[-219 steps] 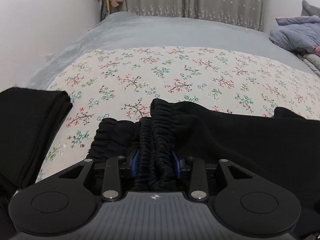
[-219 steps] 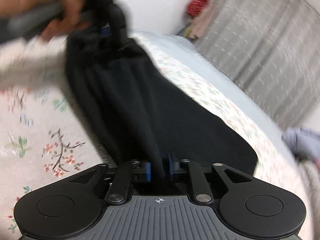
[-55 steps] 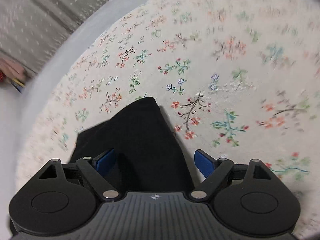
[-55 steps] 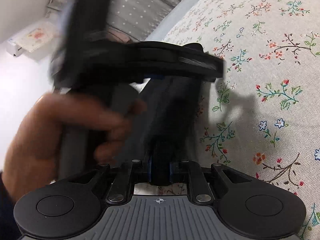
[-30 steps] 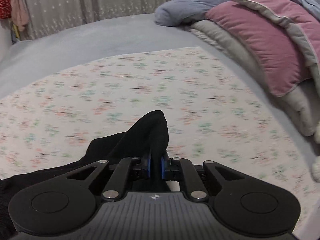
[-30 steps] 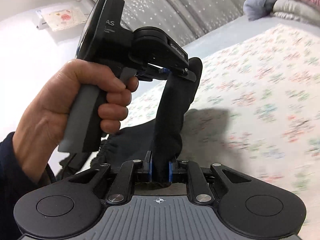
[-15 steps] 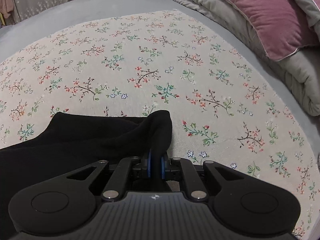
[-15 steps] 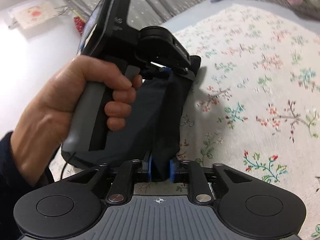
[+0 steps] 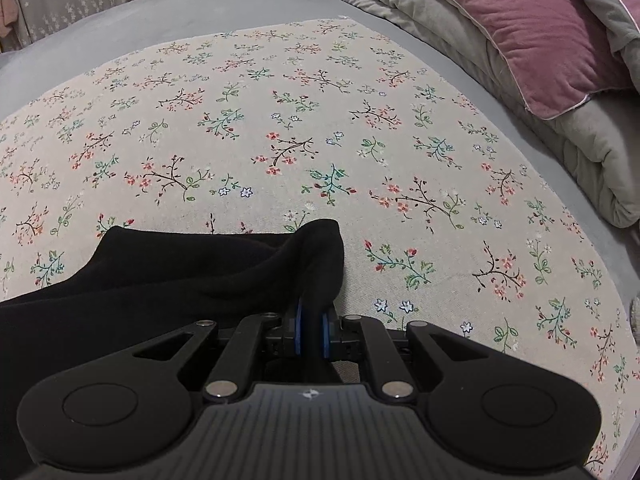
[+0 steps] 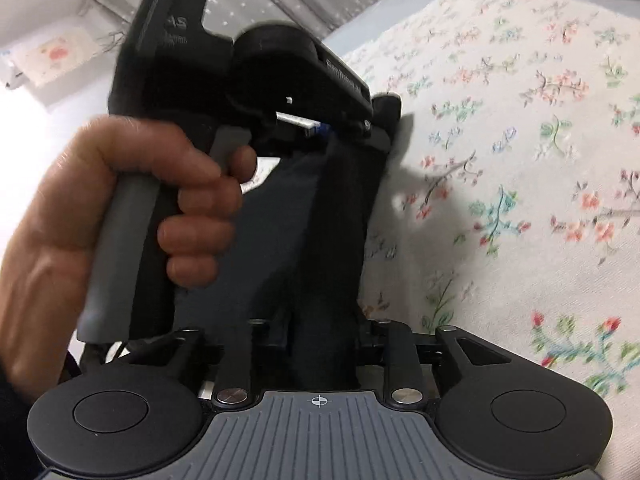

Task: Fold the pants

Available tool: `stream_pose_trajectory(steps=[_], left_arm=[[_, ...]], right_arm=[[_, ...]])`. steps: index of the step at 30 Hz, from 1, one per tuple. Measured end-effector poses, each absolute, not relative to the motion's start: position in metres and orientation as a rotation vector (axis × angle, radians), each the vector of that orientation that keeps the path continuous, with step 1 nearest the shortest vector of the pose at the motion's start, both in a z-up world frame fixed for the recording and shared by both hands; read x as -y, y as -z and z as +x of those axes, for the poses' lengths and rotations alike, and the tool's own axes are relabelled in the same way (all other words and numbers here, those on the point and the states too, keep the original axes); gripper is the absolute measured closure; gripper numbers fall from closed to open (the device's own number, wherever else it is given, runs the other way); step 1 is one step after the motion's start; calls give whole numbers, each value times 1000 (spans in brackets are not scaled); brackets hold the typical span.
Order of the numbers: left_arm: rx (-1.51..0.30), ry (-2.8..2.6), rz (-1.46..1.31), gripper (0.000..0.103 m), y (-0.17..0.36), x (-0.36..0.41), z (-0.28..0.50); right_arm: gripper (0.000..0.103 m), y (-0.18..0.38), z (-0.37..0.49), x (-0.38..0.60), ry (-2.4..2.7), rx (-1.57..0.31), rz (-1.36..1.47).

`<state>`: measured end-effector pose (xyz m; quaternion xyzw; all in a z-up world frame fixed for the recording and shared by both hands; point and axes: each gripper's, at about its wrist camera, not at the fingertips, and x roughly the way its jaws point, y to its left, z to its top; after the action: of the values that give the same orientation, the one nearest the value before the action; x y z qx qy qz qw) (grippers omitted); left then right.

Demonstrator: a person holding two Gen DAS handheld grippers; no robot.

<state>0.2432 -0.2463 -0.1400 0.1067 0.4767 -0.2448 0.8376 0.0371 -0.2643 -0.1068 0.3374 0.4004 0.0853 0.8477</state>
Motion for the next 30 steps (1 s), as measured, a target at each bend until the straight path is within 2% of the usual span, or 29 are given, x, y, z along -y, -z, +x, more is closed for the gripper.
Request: stream_pose_trajectory(steps=[5,17,24,30], left_arm=[[-1012,528,252,75,144,250,246],[-1004,558,335,76,140,258,251],[-955,494,285,77,128,260,238],[-914,485,165,77,99,245,234]], right_arm=[[85,101,34,261,-163,-823,700],[86,100,30,261,-148,-813,734],[87,104,28,264,-140,-794,755],[88,80,22,254,-124,-712,659]])
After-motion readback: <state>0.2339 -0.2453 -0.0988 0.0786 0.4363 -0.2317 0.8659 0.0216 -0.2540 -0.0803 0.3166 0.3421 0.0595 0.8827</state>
